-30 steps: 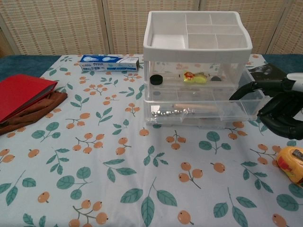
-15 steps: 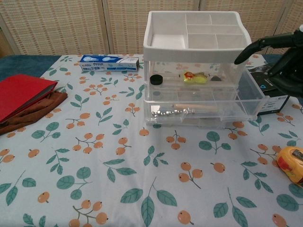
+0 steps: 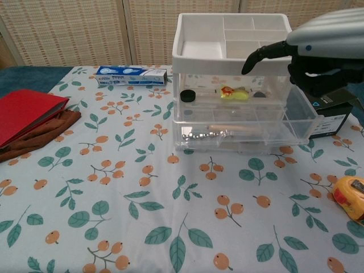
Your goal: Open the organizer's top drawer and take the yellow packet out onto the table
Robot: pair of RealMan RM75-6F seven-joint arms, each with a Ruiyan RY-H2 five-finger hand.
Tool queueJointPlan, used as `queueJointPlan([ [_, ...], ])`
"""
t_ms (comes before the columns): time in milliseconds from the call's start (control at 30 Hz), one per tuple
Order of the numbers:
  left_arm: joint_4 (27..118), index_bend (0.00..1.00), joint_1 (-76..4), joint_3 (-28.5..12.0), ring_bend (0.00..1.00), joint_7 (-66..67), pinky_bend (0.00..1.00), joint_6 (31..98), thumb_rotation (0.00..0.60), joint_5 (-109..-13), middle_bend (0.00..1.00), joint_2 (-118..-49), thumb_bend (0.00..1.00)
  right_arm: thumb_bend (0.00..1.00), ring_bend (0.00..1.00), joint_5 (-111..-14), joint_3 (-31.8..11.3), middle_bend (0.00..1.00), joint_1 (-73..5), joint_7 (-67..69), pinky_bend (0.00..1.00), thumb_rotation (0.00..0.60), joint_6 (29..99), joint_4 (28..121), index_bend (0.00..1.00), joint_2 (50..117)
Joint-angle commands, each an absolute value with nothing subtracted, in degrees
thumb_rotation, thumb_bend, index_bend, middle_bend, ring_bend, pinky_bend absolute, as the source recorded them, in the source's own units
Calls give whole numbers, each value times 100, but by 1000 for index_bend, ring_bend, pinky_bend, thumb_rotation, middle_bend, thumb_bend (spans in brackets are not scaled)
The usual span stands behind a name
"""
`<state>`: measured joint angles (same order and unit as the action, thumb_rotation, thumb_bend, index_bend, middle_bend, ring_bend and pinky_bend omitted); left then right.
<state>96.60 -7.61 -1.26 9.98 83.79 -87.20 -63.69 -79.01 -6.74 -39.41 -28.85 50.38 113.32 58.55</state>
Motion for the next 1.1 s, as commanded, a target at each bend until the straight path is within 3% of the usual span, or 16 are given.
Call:
queueJointPlan([
  [33, 9622, 198, -753, -122, 149, 956, 126, 8385, 600, -8728, 133, -6374, 175, 1000, 1000, -7137, -687, 952, -4405, -3970, 1000, 600, 4700, 11396, 136, 6267],
  [433, 9508, 198, -718, -131, 149, 768, 126, 8435, 600, -8745, 133, -6348, 175, 1000, 1000, -6044, -509, 984, -4940, -5333, 1000, 600, 5086, 11307, 136, 6963],
  [1100, 9505, 198, -743, -177, 149, 699, 126, 8379, 600, -8693, 133, -6328, 175, 1000, 1000, -5440, -362, 984, -5452, -5808, 1000, 600, 5417, 10952, 136, 7213],
])
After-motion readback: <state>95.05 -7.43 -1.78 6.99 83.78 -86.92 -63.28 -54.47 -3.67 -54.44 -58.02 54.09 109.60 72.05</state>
